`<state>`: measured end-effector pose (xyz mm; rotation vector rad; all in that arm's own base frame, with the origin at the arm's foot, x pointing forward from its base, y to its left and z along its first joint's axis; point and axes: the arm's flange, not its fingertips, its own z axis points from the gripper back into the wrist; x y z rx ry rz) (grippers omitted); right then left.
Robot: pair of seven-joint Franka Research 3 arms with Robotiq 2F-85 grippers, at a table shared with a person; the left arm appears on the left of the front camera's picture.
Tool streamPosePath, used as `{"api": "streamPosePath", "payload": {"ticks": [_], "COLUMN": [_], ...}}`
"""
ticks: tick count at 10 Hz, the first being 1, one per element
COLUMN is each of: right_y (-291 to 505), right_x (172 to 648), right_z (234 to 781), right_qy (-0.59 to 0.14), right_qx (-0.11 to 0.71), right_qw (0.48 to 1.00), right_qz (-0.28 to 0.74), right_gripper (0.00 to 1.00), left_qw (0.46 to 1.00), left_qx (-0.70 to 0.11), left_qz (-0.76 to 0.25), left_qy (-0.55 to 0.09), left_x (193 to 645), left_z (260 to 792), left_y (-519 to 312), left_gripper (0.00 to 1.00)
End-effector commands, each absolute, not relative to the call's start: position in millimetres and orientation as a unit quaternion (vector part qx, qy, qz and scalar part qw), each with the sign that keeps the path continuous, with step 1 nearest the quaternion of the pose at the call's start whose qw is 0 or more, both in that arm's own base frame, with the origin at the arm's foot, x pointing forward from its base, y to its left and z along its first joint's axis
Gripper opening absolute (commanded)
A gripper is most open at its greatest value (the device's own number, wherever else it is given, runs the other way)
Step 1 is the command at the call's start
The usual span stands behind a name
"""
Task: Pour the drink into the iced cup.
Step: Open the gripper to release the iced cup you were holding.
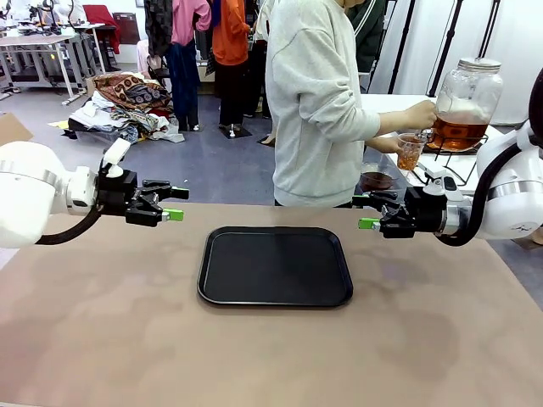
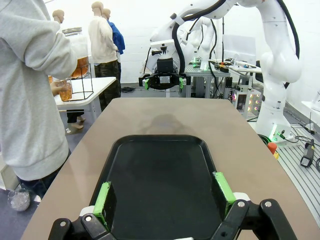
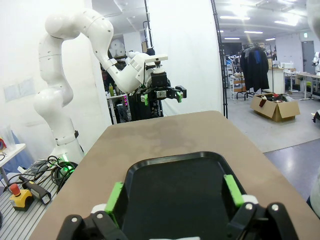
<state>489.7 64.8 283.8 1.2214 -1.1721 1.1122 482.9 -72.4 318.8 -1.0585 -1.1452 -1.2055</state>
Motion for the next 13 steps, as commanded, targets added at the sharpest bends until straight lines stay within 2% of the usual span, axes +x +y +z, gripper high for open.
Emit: {"api": "streamPosePath", "payload": {"ticks": [1, 13], "right_y": [64.9, 64.9], "right_x": [490.6, 490.6], "right_z": [285.5, 285.5], "right_qy": [-0.492, -0.492], "right_qx": [0.51, 0.51], "right_qw": [0.529, 0.529], "right_qz": [0.467, 0.467], "right_gripper": [1.0, 1.0], "left_qw": [0.554, 0.554], "left_qx": [-0.444, -0.444], "left_qz": [-0.505, -0.505], "left_qy": [-0.49, -0.49], "left_x": [484.1, 484.1], "left_z": [320.4, 320.4], "left_y": [-75.4, -75.4], "left_gripper": [1.0, 1.0]}}
